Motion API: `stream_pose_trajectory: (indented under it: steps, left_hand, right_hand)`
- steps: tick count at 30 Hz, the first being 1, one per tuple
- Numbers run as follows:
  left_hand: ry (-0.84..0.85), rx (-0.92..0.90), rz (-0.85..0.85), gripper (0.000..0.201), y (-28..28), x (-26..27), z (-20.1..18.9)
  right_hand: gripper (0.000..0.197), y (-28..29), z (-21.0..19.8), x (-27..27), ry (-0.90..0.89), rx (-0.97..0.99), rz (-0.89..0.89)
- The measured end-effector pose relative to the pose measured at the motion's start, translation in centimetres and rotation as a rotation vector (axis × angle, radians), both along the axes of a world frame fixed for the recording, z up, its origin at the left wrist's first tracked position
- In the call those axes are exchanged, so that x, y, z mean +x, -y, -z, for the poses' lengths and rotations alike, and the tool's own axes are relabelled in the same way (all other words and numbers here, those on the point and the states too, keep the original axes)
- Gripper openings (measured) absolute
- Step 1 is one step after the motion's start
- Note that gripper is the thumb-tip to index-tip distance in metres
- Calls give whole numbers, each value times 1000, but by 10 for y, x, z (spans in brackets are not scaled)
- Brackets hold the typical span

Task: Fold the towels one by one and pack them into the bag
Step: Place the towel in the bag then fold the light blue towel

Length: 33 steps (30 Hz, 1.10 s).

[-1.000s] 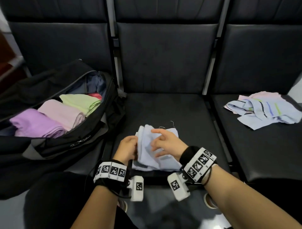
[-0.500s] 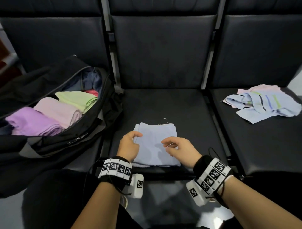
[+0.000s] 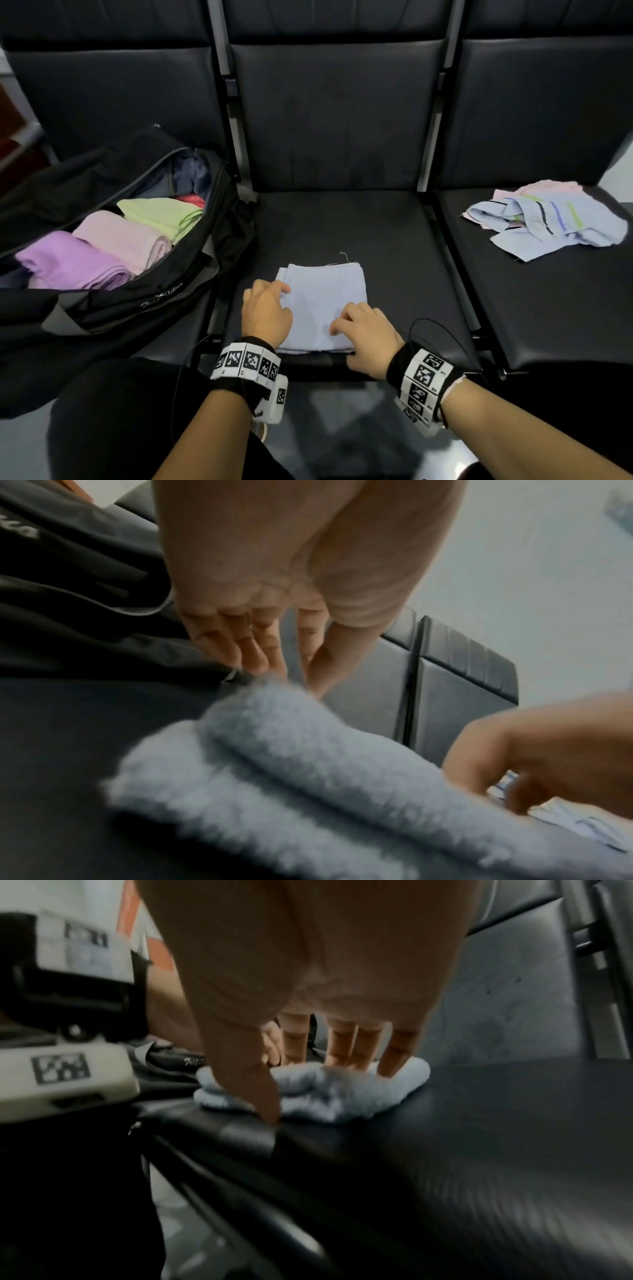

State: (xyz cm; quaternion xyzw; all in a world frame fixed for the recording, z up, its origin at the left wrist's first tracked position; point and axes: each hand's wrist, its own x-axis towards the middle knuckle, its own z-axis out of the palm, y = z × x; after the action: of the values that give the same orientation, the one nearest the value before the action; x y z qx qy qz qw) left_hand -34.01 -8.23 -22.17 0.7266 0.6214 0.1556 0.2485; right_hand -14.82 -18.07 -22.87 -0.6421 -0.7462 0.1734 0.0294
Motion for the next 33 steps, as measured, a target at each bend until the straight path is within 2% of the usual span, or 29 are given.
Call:
stream_pose_trajectory:
  steps: [3, 5, 8, 9, 11, 16, 18, 22, 25, 28, 30, 33]
  left_hand:
    - [23, -51, 217, 28, 7, 10, -5]
    - [-64, -127, 314, 25, 16, 18, -5]
    - [-211, -217, 331, 62, 24, 25, -3]
    - [-245, -209, 335, 66, 25, 26, -3]
    - [-294, -163, 369, 59, 25, 27, -3]
    - [-350, -58, 391, 31, 20, 25, 1]
    - [-338, -35, 399, 26, 18, 25, 2]
    - [-317, -48, 435, 24, 13, 24, 4]
    - [-299, -50, 448, 25, 12, 23, 4]
    - [-231, -61, 400, 28, 12, 20, 4]
    - [-164, -65, 367, 28, 12, 17, 4]
    - [-135, -19, 329, 33, 9, 10, 6]
  right_hand:
    - [54, 3, 8, -4, 43, 45, 34]
    - [47, 3, 11, -5, 52, 118, 55]
    - [42, -3, 10, 0, -11, 80, 88]
    - [42, -5, 8, 2, -48, 31, 105]
    - [40, -10, -1, 8, -148, 2, 161]
    - [38, -7, -19, 22, -508, 140, 262]
    - [42, -5, -21, 23, -487, 130, 262]
    - [52, 5, -12, 14, -132, 82, 50]
    - [51, 13, -1, 9, -47, 108, -8]
    - [43, 11, 5, 9, -52, 179, 26]
    - [38, 4, 5, 14, -105, 126, 101]
    - [28, -5, -2, 28, -337, 36, 294]
